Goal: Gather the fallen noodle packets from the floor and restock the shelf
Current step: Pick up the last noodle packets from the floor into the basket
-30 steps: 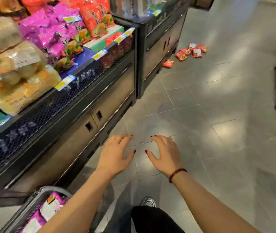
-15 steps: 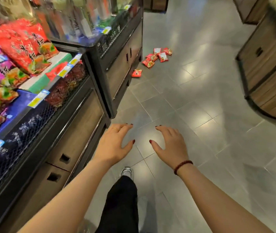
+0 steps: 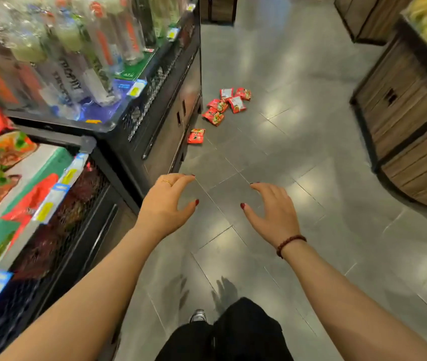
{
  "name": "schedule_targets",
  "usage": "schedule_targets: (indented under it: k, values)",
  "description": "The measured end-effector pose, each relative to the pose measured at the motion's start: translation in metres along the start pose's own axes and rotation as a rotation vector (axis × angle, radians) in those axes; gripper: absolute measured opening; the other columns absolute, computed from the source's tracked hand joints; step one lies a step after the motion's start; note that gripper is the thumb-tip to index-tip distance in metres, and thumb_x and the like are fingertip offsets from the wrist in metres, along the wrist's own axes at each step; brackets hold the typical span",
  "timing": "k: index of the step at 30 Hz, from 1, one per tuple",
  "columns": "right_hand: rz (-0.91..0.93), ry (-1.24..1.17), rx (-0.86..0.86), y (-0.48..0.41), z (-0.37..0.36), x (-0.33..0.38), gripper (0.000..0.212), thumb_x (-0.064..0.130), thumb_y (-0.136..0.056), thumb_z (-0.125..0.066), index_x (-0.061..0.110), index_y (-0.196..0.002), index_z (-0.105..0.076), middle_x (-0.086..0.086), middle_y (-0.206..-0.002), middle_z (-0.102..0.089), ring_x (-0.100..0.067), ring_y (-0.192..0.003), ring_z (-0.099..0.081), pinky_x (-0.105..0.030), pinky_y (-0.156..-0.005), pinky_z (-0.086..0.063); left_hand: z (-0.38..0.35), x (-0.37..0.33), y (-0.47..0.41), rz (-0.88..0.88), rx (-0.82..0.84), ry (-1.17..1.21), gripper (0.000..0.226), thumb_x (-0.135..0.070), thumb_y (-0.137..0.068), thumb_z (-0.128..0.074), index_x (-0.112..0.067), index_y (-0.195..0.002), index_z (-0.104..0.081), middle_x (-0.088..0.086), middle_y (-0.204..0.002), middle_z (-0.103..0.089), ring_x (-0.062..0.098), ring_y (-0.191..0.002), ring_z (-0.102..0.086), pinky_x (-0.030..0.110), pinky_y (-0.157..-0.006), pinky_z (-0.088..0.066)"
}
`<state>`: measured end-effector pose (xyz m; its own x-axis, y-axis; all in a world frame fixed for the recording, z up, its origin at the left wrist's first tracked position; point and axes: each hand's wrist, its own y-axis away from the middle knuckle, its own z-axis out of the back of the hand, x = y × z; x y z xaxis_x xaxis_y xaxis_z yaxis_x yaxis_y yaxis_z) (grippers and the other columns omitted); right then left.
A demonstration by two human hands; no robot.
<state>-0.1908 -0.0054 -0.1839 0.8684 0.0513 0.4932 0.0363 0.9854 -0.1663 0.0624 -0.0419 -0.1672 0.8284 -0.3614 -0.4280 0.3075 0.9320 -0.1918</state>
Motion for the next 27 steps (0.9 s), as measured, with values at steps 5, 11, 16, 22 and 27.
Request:
schedule_targets:
  k: [5, 11, 16, 22, 27]
  values:
    - [0.010, 0.003, 0.045, -0.107, -0.011, -0.030, 0.046, 0.038, -0.087, -0.063, 0.020, -0.128, -0.054, 0.003, -0.126, -0.056, -0.019, -0.117, -0.047, -0.030, -0.096, -0.038, -0.027, 0.027, -0.094, 0.006, -0.009, -0.010, 0.052, -0.029, -0.082, -0.076, -0.012, -0.129, -0.059, 0.006, -0.122, -0.062, 0.028, -0.115, -0.054, 0.035, -0.090, -0.048]
    - [0.050, -0.017, 0.058, -0.265, -0.018, -0.083, 0.046, 0.038, -0.086, -0.065, 0.018, -0.126, -0.055, 0.001, -0.126, -0.057, -0.021, -0.116, -0.049, -0.031, -0.094, -0.039, -0.064, 0.046, -0.243, 0.065, 0.012, -0.011, 0.054, -0.034, -0.084, -0.071, -0.014, -0.132, -0.056, 0.005, -0.126, -0.059, 0.027, -0.120, -0.050, 0.040, -0.096, -0.047]
    - [0.080, -0.037, 0.097, -0.390, -0.007, -0.116, 0.046, 0.038, -0.087, -0.064, 0.018, -0.127, -0.055, 0.001, -0.127, -0.056, -0.021, -0.118, -0.047, -0.034, -0.099, -0.039, -0.074, 0.048, -0.359, 0.125, 0.000, -0.017, 0.054, -0.031, -0.082, -0.074, -0.014, -0.131, -0.057, 0.007, -0.123, -0.060, 0.029, -0.117, -0.052, 0.042, -0.094, -0.048]
    - [0.108, -0.069, 0.101, -0.512, -0.010, -0.140, 0.045, 0.037, -0.087, -0.064, 0.019, -0.127, -0.054, 0.001, -0.126, -0.056, -0.021, -0.118, -0.047, -0.037, -0.097, -0.042, -0.084, 0.070, -0.471, 0.169, 0.020, -0.005, 0.053, -0.036, -0.082, -0.068, -0.014, -0.129, -0.058, 0.006, -0.122, -0.061, 0.028, -0.115, -0.053, 0.039, -0.094, -0.047]
    - [0.123, -0.058, 0.117, -0.613, -0.037, -0.160, 0.048, 0.038, -0.087, -0.064, 0.019, -0.130, -0.053, 0.000, -0.128, -0.055, -0.020, -0.119, -0.046, -0.035, -0.099, -0.041, -0.106, 0.106, -0.561, 0.226, 0.012, 0.023, 0.054, -0.032, -0.081, -0.071, -0.016, -0.131, -0.058, 0.004, -0.122, -0.060, 0.026, -0.114, -0.053, 0.033, -0.093, -0.044]
